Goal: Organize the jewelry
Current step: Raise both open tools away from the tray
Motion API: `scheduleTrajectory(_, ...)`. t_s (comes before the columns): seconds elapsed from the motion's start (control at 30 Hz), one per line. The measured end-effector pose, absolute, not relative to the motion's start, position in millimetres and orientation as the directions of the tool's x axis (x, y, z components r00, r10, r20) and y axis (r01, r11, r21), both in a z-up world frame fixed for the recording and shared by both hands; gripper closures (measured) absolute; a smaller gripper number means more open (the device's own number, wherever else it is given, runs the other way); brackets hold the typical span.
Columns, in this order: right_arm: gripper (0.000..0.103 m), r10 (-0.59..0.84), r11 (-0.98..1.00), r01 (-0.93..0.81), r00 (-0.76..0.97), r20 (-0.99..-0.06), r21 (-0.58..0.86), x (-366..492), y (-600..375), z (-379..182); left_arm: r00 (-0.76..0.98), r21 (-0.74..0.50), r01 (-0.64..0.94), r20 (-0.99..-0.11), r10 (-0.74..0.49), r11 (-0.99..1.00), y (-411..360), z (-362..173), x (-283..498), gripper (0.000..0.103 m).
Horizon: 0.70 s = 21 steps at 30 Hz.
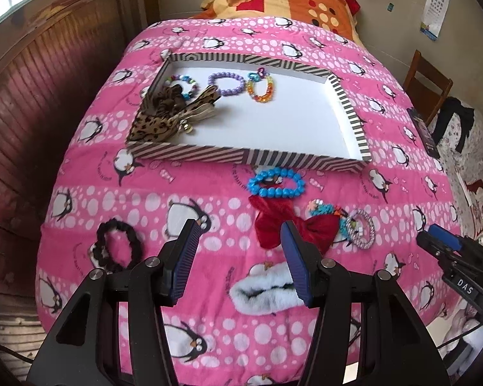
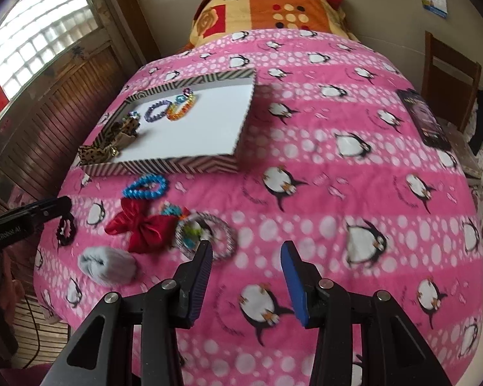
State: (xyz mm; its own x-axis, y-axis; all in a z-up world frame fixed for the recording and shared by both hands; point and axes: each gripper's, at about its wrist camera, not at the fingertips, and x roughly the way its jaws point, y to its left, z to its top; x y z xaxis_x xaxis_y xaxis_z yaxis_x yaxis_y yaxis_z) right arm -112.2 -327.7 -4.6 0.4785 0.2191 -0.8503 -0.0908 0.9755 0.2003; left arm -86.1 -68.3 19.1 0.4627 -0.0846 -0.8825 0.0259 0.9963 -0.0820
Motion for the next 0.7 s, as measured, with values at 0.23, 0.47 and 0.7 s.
scheduleTrajectory(0.23,0.060,0.207,0.977,-0.058,0.463,-0.862,0.204,-123,-349,-16,0.440,-0.080,-0.010,-0.895,-0.067,0.997,-58,12,-99,0.051)
scheduleTrajectory(0.47,0.060,0.207,0.978,-0.062,0.456,-0.866,0.200,-127,-355,-19,0.423,-0.097,0.009,-0.902,-0.091,0.995,-59,6,-106,0.051)
scheduleTrajectory(0.7,0.060,0.221,0.975,-0.086,0.438,-0.871,0.204,-124,-347,-22,0.407,-0.126,0.018,-0.905,-0.122,0.992,-59,0,-106,0.051)
